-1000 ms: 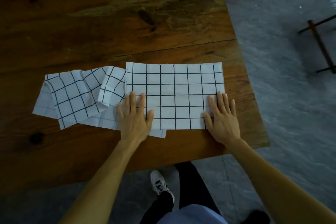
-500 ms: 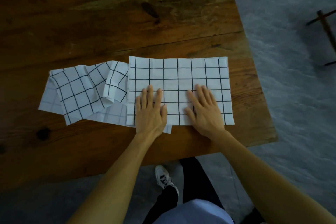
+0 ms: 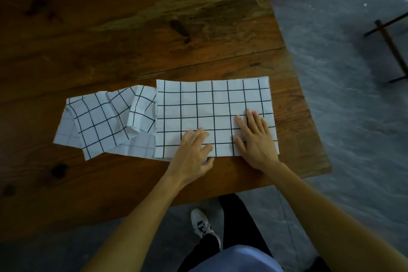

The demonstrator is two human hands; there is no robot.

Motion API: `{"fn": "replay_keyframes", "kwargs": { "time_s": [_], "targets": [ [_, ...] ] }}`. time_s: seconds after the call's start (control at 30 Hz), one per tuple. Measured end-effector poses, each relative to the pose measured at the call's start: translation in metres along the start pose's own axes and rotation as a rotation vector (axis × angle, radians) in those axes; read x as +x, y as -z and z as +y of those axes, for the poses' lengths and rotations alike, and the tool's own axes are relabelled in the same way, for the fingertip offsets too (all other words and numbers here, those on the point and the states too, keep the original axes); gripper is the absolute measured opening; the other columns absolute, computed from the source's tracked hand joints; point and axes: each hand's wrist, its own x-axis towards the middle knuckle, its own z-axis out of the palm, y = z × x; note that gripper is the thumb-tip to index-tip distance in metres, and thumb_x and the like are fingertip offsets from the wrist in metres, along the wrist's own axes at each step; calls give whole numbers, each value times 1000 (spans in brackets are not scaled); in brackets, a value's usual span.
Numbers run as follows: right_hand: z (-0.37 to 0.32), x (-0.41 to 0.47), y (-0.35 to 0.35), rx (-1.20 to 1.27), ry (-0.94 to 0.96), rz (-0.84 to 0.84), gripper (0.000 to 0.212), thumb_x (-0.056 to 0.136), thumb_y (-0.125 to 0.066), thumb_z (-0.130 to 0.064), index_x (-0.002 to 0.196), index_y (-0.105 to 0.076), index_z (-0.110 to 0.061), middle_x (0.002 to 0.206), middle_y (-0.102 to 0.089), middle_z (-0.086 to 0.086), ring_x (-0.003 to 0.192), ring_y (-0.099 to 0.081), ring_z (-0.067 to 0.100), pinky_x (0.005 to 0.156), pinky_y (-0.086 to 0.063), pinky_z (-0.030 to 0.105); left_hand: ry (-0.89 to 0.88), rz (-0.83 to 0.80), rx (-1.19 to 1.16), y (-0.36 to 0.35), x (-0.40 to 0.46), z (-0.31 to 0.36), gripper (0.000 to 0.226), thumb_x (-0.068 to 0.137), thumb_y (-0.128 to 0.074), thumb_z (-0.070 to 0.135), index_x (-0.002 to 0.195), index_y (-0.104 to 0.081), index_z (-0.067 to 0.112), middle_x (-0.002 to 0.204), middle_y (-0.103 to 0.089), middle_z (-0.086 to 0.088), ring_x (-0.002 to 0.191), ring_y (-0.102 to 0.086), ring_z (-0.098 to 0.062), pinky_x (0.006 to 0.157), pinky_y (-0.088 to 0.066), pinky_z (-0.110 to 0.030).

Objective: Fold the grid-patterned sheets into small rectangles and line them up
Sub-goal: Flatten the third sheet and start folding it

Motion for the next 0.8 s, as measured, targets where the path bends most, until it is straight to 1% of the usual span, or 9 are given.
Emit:
{"fn": "replay_keyframes", "kwargs": {
  "time_s": [0.17,0.27,0.4,0.47,0.53,0.6,0.63,0.73,0.8],
  "targets": [
    [3,2,-3,25,9,1,69,95,-12,-61,155,-5,-27,161,10,4,147,17,20,117,14,32,-93,84,100,0,4,1,12,80,-71,19,87,-71,9,110,-66,-15,114,-57,-32,104,-38,-48],
    [2,2,-2,60,16,3,71,94,-11,-62,154,-6,-27,160,13,4,146,21,19,114,21,29,-85,93,120,-3,3,3,21,89,-52,20,90,-68,7,108,-65,-14,112,-57,-30,105,-39,-45],
    [-7,-7,4,88,119,75,70,94,-27,-61,153,-20,-24,162,1,8,148,13,21,117,20,35,-48,111,107,-2,4,8,34,92,-38,23,96,-67,6,105,-65,-11,108,-58,-26,105,-40,-43],
    [-20,-15,2,97,229,63,70,92,-39,-60,150,-26,-24,161,-3,5,149,5,23,119,13,36,-30,127,94,1,6,10,34,93,-37,23,98,-66,6,103,-64,-10,104,-59,-25,103,-42,-43],
    [-34,-22,-5,102,257,81,61,90,-53,-52,142,-40,-23,157,-25,9,147,-16,27,121,-6,43,-11,152,61,6,10,14,31,93,-37,23,96,-64,7,96,-64,-8,96,-60,-23,100,-46,-42],
    [-45,-22,-10,115,207,180,40,88,-63,-36,124,-57,-20,134,-53,10,130,-43,29,110,-35,49,-2,180,14,11,12,21,26,93,-39,22,90,-61,10,84,-63,-5,81,-60,-20,88,-50,-37],
    [-48,-21,-9,122,177,229,30,86,-65,-29,114,-63,-19,121,-60,8,119,-51,28,101,-43,48,3,183,0,13,12,23,23,92,-41,22,88,-60,11,80,-62,-4,74,-58,-20,80,-50,-35],
    [-56,-16,-2,130,134,281,20,81,-70,-14,101,-70,-15,100,-67,6,98,-61,27,87,-49,43,51,135,33,15,8,24,16,86,-55,28,92,-60,13,82,-63,-3,71,-59,-19,64,-49,-32],
    [-59,-15,6,150,136,313,17,80,-71,-7,97,-70,-10,94,-68,7,91,-63,28,83,-51,42,106,91,51,20,6,24,21,78,-72,22,92,-61,13,80,-63,-3,65,-60,-20,54,-47,-30]
  ]
}}
